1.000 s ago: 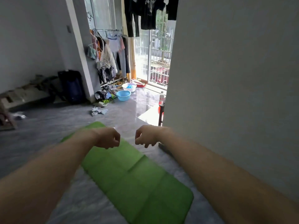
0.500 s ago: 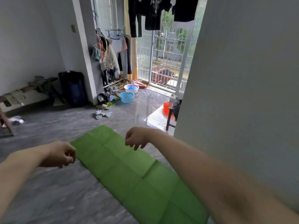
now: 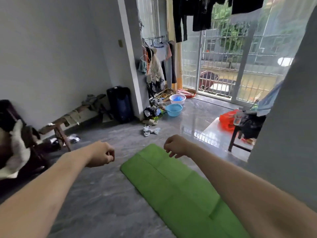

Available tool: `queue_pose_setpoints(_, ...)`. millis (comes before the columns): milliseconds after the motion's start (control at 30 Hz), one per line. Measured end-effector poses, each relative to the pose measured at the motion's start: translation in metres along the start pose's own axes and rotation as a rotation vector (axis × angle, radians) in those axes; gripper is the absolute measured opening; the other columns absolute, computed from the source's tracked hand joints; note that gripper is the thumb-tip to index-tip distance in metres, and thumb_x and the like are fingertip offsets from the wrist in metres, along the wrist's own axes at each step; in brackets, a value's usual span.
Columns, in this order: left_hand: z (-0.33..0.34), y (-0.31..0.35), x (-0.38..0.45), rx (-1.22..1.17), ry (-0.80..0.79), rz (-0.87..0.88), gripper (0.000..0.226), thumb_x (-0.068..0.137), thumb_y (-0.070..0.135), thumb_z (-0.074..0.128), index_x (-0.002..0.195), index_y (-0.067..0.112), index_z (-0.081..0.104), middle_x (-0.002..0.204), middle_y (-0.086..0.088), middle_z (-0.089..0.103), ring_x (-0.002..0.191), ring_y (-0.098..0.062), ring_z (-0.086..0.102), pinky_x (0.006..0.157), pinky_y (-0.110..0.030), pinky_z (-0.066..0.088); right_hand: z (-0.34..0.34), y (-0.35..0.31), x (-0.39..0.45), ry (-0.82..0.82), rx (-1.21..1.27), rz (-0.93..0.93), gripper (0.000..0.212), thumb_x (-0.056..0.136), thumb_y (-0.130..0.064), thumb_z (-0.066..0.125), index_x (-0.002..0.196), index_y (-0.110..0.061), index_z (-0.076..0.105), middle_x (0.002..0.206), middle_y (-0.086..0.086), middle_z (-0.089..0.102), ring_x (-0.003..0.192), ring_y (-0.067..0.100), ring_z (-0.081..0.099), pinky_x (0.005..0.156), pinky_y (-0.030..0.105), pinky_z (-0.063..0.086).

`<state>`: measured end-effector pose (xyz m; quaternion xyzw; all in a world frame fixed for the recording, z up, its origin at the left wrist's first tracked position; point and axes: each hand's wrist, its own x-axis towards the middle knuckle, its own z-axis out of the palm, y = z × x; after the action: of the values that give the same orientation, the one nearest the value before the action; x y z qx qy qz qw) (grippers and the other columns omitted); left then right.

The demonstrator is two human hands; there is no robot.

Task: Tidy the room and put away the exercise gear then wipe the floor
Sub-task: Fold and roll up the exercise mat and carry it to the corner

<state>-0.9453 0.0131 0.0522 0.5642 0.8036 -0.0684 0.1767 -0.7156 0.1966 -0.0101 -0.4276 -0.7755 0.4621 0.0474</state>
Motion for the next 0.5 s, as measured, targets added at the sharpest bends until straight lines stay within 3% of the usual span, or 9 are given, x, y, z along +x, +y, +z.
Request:
queue_pose_setpoints(133, 0.007, -0.071, 0.042, -0.052, -0.028, -0.041, 0.019, 0.085, 0.019, 0.055, 0.070, 0.030, 0.061, 0.075, 0.011, 0.064, 0.065, -0.001, 0.056, 0.070, -0.020, 0.045, 0.030, -0.027, 0.068, -0.003, -0.012, 0.031, 0.022, 0.094, -0.016, 0.053, 0.108, -0.002, 0.063, 0.092, 0.008, 0.065, 0.074, 0.024, 0.066, 0.059, 0.028, 0.050)
queue_pose_setpoints(300, 0.033, -0.154, 0.107, -0.022, -0.212, -0.054, 0.012, 0.079, 0.027, 0.054, 0.073, 0.029, 0.063, 0.082, 0.008, 0.067, 0.078, -0.013, 0.066, 0.079, -0.030, 0.056, 0.100, -0.059, 0.155, -0.033, -0.001, 0.096, 0.019, 0.091, -0.017, 0.054, 0.103, -0.005, 0.063, 0.090, 0.010, 0.067, 0.072, 0.023, 0.067, 0.054, 0.025, 0.050)
queue_pose_setpoints(500, 0.002, -0.253, 0.185, -0.135, -0.167, 0.052, 0.013, 0.088, 0.021, 0.055, 0.082, 0.027, 0.065, 0.079, 0.008, 0.064, 0.070, -0.007, 0.060, 0.065, -0.019, 0.044, 0.167, -0.124, 0.252, 0.042, 0.081, 0.131, 0.019, 0.090, -0.014, 0.053, 0.099, -0.002, 0.065, 0.084, 0.008, 0.066, 0.067, 0.021, 0.065, 0.055, 0.028, 0.049)
